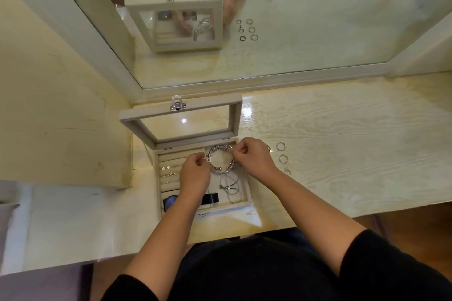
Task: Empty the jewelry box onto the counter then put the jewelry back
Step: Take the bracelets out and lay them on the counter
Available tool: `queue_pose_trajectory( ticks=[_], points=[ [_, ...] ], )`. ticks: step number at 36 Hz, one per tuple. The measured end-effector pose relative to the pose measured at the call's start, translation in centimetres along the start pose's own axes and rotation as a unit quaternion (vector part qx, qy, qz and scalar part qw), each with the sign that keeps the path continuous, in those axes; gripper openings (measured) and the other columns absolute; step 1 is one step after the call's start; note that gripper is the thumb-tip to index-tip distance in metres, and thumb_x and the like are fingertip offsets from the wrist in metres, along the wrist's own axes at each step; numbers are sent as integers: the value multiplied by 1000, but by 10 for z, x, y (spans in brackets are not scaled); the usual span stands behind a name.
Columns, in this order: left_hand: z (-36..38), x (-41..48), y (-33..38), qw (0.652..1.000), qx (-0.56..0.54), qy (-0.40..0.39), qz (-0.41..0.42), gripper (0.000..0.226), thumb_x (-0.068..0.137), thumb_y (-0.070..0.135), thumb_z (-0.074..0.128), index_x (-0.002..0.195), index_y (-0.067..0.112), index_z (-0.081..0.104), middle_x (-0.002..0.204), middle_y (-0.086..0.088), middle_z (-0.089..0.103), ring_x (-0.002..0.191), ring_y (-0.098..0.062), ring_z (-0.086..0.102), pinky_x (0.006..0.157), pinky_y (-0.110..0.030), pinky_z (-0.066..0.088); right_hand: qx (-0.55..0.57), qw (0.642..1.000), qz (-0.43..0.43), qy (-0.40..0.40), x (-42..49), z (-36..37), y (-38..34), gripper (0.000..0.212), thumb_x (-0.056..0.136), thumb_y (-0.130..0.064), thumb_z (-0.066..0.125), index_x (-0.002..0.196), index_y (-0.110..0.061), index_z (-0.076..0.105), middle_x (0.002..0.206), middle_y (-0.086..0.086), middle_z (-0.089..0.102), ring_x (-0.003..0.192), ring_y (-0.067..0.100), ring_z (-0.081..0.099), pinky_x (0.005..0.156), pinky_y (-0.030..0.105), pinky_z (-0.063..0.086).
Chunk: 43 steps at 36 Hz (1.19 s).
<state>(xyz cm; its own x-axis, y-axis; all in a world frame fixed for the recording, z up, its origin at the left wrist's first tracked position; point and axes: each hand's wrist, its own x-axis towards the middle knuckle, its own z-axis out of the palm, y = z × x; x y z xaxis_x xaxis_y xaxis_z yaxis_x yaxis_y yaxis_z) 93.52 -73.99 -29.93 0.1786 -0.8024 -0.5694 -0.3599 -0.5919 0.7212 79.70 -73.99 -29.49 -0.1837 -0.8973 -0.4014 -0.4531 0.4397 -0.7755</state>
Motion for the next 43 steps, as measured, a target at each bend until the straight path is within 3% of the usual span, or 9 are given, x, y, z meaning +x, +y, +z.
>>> queue_pose_trajectory(
  ticks=[4,12,21,24,27,31,34,38,43],
  points=[
    [11,-5,7,1000,-19,16,0,31,88,7,50,118,8,59,114,-8,62,95,-17,55,82,-27,43,69,997,17,-11,1,-11,5,26,83,-10,64,61,-19,54,56,-2,56,54,10,54,65,27,48],
    [44,-25,28,997,-21,58,36,27,87,6,52,111,5,65,108,-8,66,93,-15,57,81,-26,44,152,987,45,-1,3,-46,25,27,84,-9,63,59,-15,55,53,-2,56,36,-4,50,39,6,38],
    [103,-36,47,998,9,-6,59,29,88,6,51,113,11,63,111,-7,65,102,-20,59,91,-34,47,144,986,73,30,10,-101,62,28,83,-5,61,58,-13,53,56,1,57,37,-1,50,44,11,41],
    [126,-38,53,998,11,-17,57,32,87,2,48,114,12,63,108,-5,66,91,-16,59,74,-24,45,120,988,86,47,13,-118,76,28,83,-8,61,58,-15,51,56,1,57,47,8,52,53,18,42],
    [147,-39,58,998,17,-37,49,32,87,3,47,113,13,64,108,-3,66,94,-18,60,75,-25,45,107,988,97,56,17,-134,91,29,83,-9,62,57,-16,51,55,0,57,48,10,52,50,16,41],
    [169,-40,58,997,17,-69,35,33,86,2,45,109,16,65,97,1,64,72,-14,57,49,-16,46,78,988,115,60,22,-149,109,26,82,-10,62,59,-14,53,53,1,57,48,11,52,55,21,43],
    [184,-43,59,996,33,-81,30,35,84,-1,45,105,15,67,88,6,63,76,-12,55,55,-19,44,32,991,120,54,24,-157,119,20,81,-11,59,61,-9,57,50,-2,57,48,6,51,55,18,38],
    [197,-46,61,995,55,-74,23,34,83,-3,44,104,9,68,77,10,59,84,-16,54,71,-27,39,-5,992,117,46,25,-163,126,33,80,-8,55,47,-15,52,48,-2,56,49,5,50,54,16,37],
    [206,-47,64,991,103,-74,33,38,86,-3,40,115,5,63,112,-10,65,107,-25,57,85,-27,40,-48,991,124,28,27,-167,130,35,80,-6,53,46,-14,55,46,-1,55,46,6,49,46,10,37]
  ],
)
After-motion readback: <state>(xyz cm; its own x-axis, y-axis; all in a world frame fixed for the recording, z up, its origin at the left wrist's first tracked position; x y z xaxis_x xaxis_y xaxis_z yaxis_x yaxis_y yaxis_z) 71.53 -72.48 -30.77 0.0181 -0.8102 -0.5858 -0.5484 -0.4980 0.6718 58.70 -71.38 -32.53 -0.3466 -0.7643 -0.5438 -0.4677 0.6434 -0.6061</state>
